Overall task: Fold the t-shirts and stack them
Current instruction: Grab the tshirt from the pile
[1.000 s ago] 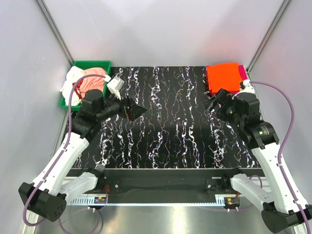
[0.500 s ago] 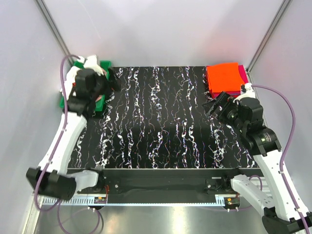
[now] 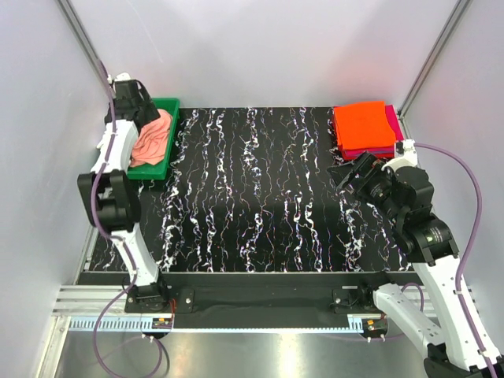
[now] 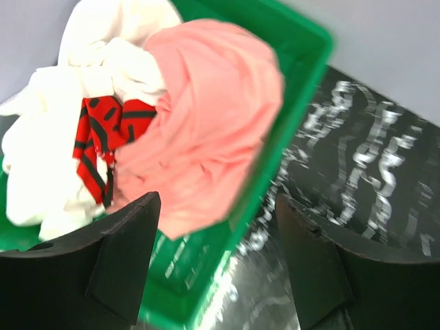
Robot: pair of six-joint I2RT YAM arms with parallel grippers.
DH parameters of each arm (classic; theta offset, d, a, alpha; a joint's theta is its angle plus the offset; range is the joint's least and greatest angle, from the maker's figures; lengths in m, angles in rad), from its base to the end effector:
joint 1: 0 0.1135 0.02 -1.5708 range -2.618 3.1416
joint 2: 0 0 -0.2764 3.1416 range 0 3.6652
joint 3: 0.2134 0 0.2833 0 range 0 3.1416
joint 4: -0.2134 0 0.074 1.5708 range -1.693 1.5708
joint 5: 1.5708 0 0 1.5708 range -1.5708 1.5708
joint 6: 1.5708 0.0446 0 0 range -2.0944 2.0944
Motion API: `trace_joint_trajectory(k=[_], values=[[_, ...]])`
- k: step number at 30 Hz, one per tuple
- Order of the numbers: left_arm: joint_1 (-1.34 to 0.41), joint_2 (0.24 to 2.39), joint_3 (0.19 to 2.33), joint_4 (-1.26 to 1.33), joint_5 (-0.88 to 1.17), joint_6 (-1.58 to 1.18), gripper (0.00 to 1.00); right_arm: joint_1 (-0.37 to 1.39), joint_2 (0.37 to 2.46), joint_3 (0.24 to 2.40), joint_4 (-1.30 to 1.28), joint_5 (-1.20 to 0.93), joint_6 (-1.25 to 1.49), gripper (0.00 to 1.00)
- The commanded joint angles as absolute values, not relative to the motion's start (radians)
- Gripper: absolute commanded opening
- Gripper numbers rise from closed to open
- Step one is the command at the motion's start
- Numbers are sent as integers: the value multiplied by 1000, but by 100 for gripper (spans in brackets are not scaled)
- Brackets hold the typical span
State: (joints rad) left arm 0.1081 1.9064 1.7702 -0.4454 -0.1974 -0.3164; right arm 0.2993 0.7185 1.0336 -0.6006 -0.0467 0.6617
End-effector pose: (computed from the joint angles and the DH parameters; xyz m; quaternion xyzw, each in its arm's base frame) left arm 0.4880 0.0618 0.3317 -0.2302 0.8464 0.0371 0.4788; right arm 0.1621 0.0522 0.4049 0.1305 0.7897 0.2935 0.5227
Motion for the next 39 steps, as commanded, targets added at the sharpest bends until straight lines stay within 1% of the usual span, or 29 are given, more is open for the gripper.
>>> trace_joint_trajectory(k=[1,4,7,8,12,17,19,20,21,22,24,25,26,27,33,36,39], values=[[143,2007,1908,-426,-198,-316,72,301,710,1068,-546,-22,643,100],[166,2100,1963,-440,-187,-347,71,302,715,1071,-541,21,626,100],[179,2196,2017,-440,-128,-362,72,302,724,1068,-532,28,630,100],[179,2218,2031,-443,-97,-362,70,301,733,1068,-525,22,629,100],[178,2313,2065,-440,-81,-380,63,301,767,1080,-515,20,626,100],[179,2353,2082,-437,-81,-376,64,301,807,1091,-508,15,630,100],[179,2361,2095,-436,-87,-361,62,301,813,1091,-508,6,641,100],[179,2362,2101,-436,-83,-356,57,301,815,1089,-505,3,643,100],[179,2364,2118,-436,-75,-347,49,301,815,1088,-503,5,647,100],[179,2362,2123,-436,-60,-347,30,301,815,1086,-503,3,653,100],[179,2340,2132,-436,-43,-347,17,301,813,1088,-502,3,658,100],[179,2327,2135,-434,-28,-351,7,301,813,1089,-503,2,663,100],[179,2300,2141,-436,-20,-354,1,301,811,1091,-500,2,661,100],[178,2281,2146,-434,-12,-356,0,301,808,1092,-500,2,664,100],[178,2128,2167,-426,-3,-400,0,302,767,1081,-500,3,670,100],[176,2053,2174,-405,-5,-428,0,301,749,1071,-502,-31,676,100],[169,1996,2198,-380,60,-455,0,301,736,1062,-502,-35,686,100]])
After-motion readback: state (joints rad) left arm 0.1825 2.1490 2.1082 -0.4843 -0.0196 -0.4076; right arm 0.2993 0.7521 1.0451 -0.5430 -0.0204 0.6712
